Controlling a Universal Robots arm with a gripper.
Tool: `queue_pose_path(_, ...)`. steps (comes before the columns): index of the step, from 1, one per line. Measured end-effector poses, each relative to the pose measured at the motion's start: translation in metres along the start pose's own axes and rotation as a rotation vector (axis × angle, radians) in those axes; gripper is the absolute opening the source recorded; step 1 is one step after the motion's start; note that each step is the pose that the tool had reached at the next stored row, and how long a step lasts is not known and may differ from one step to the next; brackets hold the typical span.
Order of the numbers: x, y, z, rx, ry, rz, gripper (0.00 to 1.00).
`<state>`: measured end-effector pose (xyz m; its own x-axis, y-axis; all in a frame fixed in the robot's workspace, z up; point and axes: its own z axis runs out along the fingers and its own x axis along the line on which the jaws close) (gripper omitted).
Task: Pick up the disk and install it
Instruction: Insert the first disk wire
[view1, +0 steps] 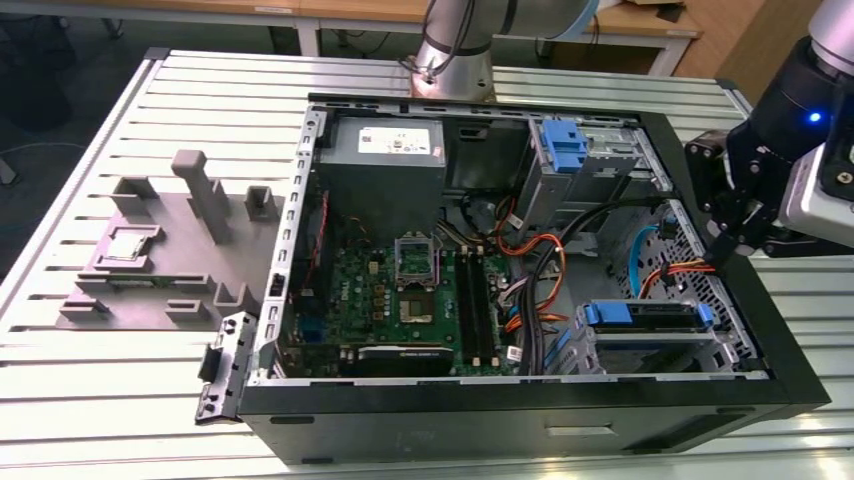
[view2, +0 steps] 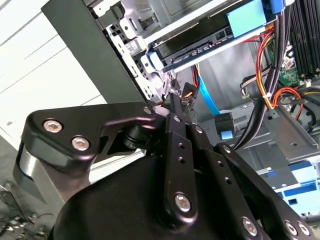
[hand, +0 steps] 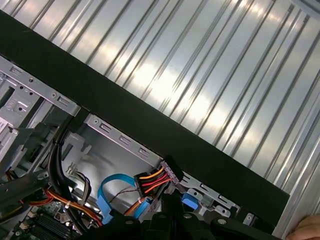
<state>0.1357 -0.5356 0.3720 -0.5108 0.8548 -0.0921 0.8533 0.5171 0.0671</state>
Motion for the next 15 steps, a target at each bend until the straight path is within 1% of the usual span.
queue_pose_path(3, 0.0001, 0.0, 0.0005, -0.006, 0.0013, -0.041, 0.1)
queue_pose_path(4, 0.0002, 0.0, 0.0009, -0.0075, 0.0, -0.05, 0.1)
queue_pose_path(5, 0.0006, 0.0001, 0.0013, -0.0084, -0.0054, -0.055, 0.1)
queue_pose_path(8, 0.0048, 0.0026, 0.0023, -0.0087, -0.0252, -0.056, 0.1)
queue_pose_path(9, 0.0064, 0.0035, 0.0026, -0.0085, -0.0329, -0.057, 0.1)
queue_pose_path(12, 0.0084, 0.0046, 0.0033, -0.0085, -0.0599, -0.06, 0.1)
queue_pose_path(13, 0.0085, 0.0047, 0.0036, -0.0096, -0.0663, -0.064, 0.1)
queue_pose_path(15, 0.0086, 0.0047, 0.0044, -0.0148, -0.0758, -0.073, 0.1)
